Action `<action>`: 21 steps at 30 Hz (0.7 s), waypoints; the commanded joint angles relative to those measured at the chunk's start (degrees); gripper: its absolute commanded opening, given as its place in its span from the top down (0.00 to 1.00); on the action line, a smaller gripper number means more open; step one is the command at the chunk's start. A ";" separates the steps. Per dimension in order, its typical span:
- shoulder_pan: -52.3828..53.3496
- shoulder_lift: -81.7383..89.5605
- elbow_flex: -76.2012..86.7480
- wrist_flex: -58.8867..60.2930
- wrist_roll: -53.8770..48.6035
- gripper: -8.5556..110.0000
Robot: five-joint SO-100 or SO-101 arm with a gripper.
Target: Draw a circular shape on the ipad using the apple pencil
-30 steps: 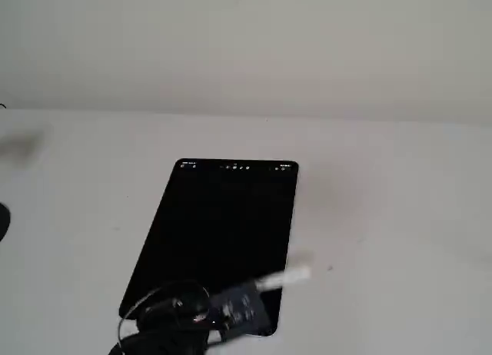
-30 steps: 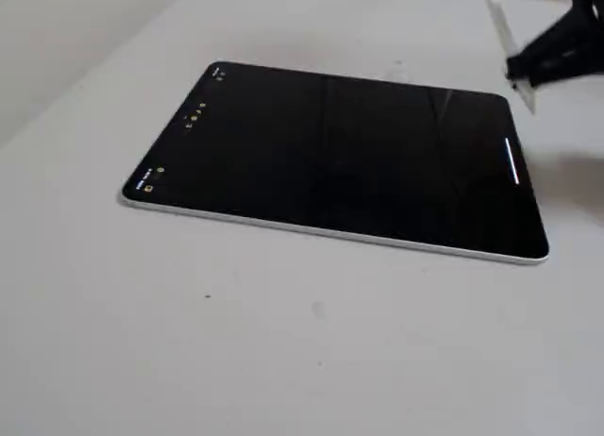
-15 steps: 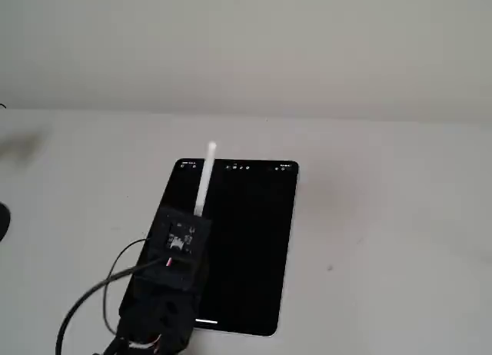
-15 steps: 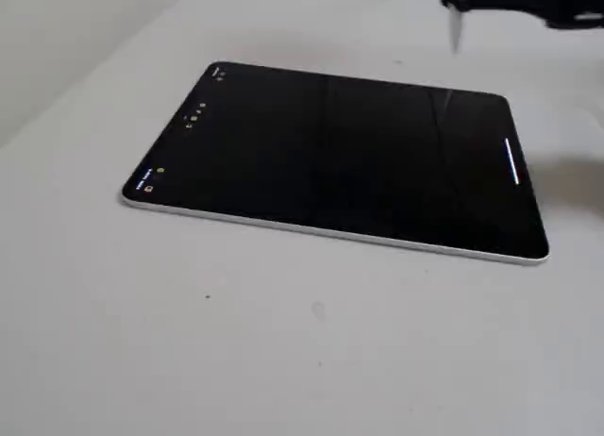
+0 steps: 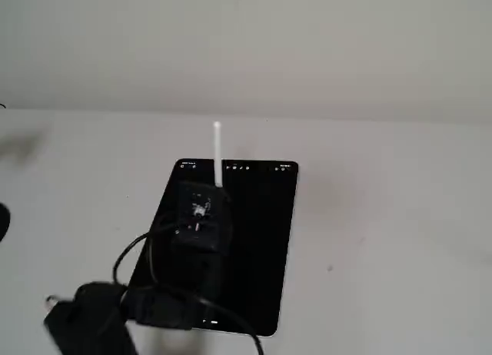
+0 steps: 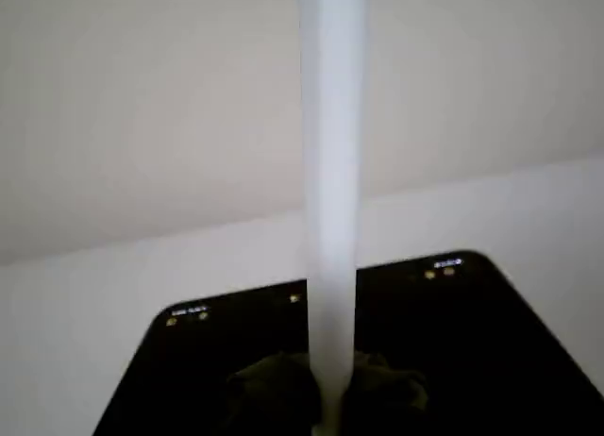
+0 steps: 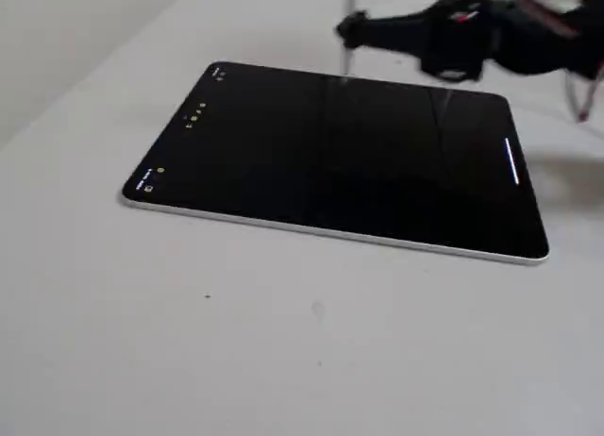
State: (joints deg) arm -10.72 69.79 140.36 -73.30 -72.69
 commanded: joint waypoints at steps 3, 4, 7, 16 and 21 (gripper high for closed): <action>0.79 -5.27 -10.55 -0.70 -1.05 0.93; 0.97 -6.24 -11.34 -0.44 -1.32 0.93; 1.32 -8.79 -13.54 0.35 -1.85 0.93; 1.05 -13.89 -16.17 0.09 -4.31 0.93; 0.97 -15.29 -16.96 0.09 -4.66 0.93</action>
State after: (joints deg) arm -10.11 54.14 126.74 -73.04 -76.64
